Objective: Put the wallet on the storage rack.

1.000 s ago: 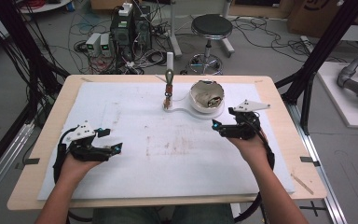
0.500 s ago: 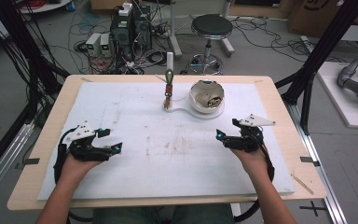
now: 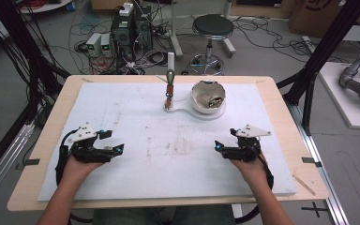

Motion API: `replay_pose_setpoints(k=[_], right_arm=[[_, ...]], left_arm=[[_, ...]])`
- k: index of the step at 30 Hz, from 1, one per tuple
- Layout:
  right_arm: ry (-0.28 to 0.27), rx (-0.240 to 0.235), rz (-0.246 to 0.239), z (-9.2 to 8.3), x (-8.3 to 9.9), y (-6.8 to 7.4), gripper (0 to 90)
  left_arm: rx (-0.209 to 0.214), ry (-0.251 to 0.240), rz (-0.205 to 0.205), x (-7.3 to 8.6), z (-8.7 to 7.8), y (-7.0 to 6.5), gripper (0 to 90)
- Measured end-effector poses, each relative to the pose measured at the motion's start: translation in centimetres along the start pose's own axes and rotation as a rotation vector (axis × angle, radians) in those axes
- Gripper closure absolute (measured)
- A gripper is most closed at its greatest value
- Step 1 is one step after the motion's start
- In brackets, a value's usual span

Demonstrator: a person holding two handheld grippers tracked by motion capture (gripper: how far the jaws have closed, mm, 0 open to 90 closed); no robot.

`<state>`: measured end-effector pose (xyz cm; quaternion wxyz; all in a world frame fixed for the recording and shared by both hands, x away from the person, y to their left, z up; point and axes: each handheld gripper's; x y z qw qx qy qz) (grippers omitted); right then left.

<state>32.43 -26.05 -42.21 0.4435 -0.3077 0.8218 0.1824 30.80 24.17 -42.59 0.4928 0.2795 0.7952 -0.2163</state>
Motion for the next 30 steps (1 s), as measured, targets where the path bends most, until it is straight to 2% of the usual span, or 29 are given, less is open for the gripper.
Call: replay_pose_setpoints(k=[2,11,16,22,30], right_arm=[[0.009,-0.004,-0.013,0.2,0.1,0.0,19.9],[0.015,-0.006,0.004,0.7,0.4,-0.3,18.9],[0.025,-0.002,0.009,1.1,0.3,-0.5,18.9],[0.034,0.001,-0.005,1.2,0.4,-0.4,18.9],[0.038,-0.002,0.017,1.3,0.4,-0.5,18.9]], left_arm=[[0.002,0.0,-0.001,0.0,0.0,-0.1,20.7],[0.009,0.022,0.005,0.4,0.1,-0.3,20.7],[0.002,0.013,-0.001,0.4,-0.3,-0.1,20.7],[0.003,0.017,0.0,0.5,-0.2,0.0,20.7],[-0.003,0.03,-0.01,0.7,-0.1,0.1,20.7]])
Point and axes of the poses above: each handheld gripper's, and its own axes: z roughly forward along the jaws, x roughly out of its underside, y roughly to its left, and after that the axes turned 5 degrees about -x, right-handed
